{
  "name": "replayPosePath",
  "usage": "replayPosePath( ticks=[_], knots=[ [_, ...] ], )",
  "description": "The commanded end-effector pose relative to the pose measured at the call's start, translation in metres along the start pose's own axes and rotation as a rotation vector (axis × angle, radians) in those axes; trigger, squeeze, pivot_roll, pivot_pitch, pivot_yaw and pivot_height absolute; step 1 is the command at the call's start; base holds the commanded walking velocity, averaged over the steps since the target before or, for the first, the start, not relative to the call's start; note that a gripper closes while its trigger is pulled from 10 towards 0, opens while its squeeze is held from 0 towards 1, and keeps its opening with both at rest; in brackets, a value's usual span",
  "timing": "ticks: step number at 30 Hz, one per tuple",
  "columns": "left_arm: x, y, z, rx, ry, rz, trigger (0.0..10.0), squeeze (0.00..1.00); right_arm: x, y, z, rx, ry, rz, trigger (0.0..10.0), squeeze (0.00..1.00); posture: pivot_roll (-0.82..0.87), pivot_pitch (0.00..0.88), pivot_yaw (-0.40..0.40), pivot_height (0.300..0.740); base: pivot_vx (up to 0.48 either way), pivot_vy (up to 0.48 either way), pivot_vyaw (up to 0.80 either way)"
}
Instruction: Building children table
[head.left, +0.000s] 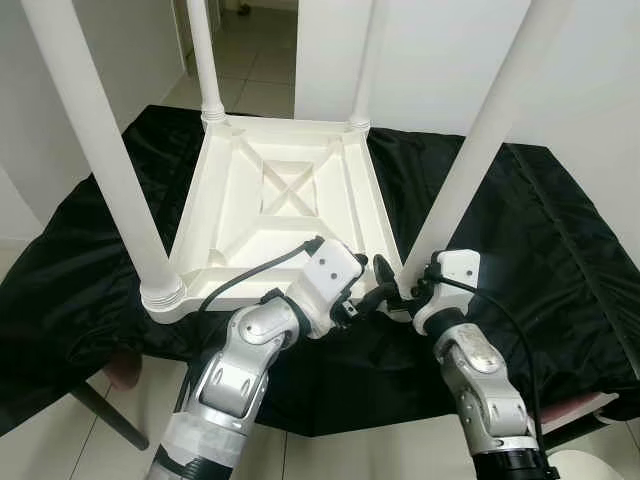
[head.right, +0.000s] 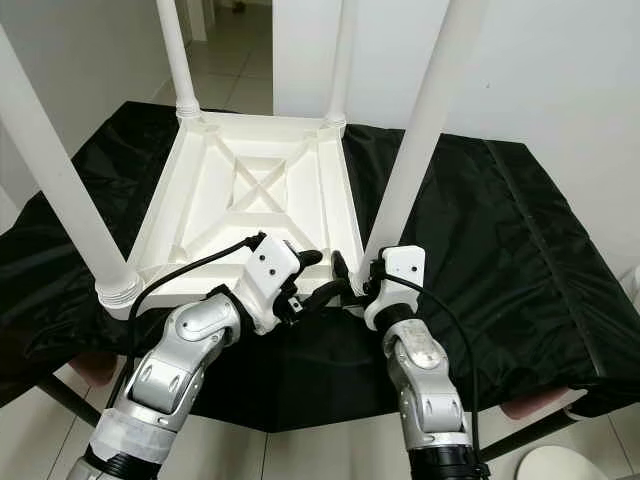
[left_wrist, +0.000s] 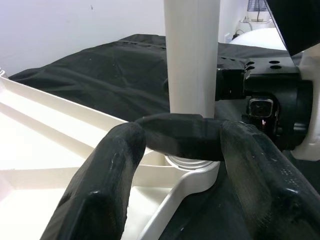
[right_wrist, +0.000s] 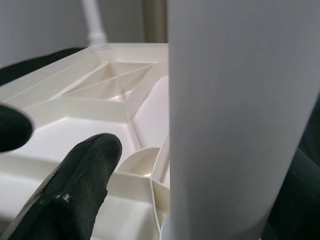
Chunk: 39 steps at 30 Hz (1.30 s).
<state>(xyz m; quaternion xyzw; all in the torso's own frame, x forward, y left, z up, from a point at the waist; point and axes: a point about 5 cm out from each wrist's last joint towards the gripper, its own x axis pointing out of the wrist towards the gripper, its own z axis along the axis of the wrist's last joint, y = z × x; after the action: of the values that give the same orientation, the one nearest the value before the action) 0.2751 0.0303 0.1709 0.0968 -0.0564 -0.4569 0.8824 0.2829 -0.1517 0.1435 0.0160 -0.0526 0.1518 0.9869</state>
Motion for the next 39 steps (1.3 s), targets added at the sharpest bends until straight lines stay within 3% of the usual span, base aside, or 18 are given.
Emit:
replayPosePath(
  ticks=[1,3,6,17,22,26,33,34,39],
  knots=[
    [-0.002,0.010,-0.004,-0.003,0.023,0.118,10.0,0.00,-0.004,-0.004,0.002,-0.006,-0.020,0.055,10.0,0.00,0.04,0.010,-0.055,0.740,0.000,0.000,0.00],
    [-0.002,0.010,-0.004,-0.003,0.023,0.118,10.0,0.00,-0.004,-0.004,0.002,-0.006,-0.020,0.055,10.0,0.00,0.04,0.010,-0.055,0.740,0.000,0.000,0.00],
    [-0.002,0.010,-0.003,-0.001,0.021,0.115,10.0,0.00,-0.010,-0.014,0.001,-0.045,0.013,0.200,10.0,0.00,0.04,0.012,-0.053,0.740,0.000,0.000,0.00],
    [-0.001,0.010,-0.002,0.002,0.020,0.111,10.0,0.00,-0.009,-0.028,-0.003,-0.093,0.095,0.396,10.0,0.00,0.03,0.010,-0.047,0.740,0.000,0.000,0.00],
    [0.001,0.010,-0.002,0.002,0.017,0.110,10.0,0.00,-0.005,-0.032,-0.005,-0.111,0.115,0.413,10.0,0.00,0.03,0.010,-0.047,0.740,0.000,0.000,0.00],
    [0.002,0.011,-0.001,0.007,0.015,0.111,10.0,0.00,0.010,-0.041,-0.011,-0.163,0.157,0.431,10.0,0.00,0.04,0.000,-0.042,0.740,0.000,0.000,0.00],
    [0.001,0.013,-0.001,0.014,0.015,0.113,10.0,0.00,0.022,-0.037,-0.019,-0.190,0.193,0.454,10.0,0.00,0.04,0.000,-0.041,0.740,0.000,0.000,0.00],
    [0.001,0.014,0.000,0.015,0.014,0.118,10.0,0.00,0.023,-0.036,-0.022,-0.181,0.193,0.463,0.0,0.00,0.05,0.000,-0.047,0.740,0.000,0.000,0.00],
    [0.001,0.015,0.000,0.017,0.015,0.127,10.0,0.00,0.025,-0.036,-0.025,-0.190,0.188,0.473,0.0,0.00,0.07,0.000,-0.057,0.740,0.000,0.000,0.00]
  ],
)
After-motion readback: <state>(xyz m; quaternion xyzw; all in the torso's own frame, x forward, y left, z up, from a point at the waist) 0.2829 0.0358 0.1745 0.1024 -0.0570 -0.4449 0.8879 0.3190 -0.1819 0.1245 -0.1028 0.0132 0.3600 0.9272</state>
